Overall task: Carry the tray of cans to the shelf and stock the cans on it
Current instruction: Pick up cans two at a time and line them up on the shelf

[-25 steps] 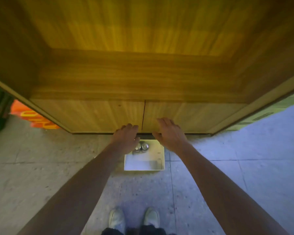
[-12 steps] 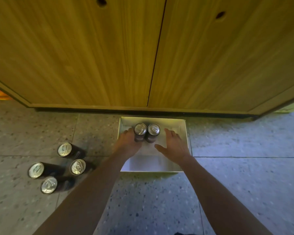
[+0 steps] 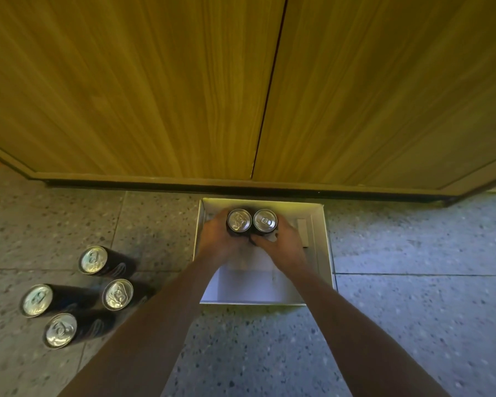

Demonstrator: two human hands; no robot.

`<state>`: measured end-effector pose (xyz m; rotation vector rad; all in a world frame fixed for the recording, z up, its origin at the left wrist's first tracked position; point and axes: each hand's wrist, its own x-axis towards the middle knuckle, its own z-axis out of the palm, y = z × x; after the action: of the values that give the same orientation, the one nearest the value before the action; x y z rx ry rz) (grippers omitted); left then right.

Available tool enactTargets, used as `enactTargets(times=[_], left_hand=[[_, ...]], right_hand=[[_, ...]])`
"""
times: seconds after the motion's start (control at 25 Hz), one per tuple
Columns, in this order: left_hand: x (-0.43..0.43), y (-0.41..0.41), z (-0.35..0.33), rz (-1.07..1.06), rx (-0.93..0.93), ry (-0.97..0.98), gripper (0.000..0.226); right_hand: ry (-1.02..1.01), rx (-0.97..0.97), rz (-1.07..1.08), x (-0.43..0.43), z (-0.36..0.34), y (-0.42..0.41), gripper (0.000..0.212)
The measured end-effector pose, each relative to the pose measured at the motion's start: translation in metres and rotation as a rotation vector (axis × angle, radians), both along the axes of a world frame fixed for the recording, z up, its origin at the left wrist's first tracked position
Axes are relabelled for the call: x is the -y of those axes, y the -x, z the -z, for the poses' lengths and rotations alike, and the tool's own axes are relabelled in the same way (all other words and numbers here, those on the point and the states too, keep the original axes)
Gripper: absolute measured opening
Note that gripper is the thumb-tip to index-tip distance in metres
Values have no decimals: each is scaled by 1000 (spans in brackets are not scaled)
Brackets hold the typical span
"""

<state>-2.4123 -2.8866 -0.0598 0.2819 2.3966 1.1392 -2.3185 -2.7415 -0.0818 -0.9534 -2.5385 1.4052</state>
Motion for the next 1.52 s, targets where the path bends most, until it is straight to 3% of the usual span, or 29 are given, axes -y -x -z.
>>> enactTargets(times=[0.16,0.28,0.4,0.72,0.92,1.12,1.28,1.52], left_hand=[[11,1,-49,-3,31,-22,67],[21,2,-139,-37,41,-76,58],[28,6,-279,-33,17,-120,52],[53,20,-675,51,-21,-177,63],[64,42,-854,150,-129,-188,65],[58,79,-942,176,-228,-219,65],[40,115,-969,176,-283,-205,55],[-9,168,-991,128,-267,-279,46]], right_hand=[[-47,16,9,1,-47,-5,60],[-69,-5,21,1,-139,-11,58],[-117,-35,26,2,-278,-13,56],[-168,-111,6,15,-678,-13,56],[-256,-165,7,25,-853,6,60],[-359,-224,42,25,-929,40,59],[-414,-280,40,5,-957,77,47],[-338,-376,28,-40,-978,146,56]])
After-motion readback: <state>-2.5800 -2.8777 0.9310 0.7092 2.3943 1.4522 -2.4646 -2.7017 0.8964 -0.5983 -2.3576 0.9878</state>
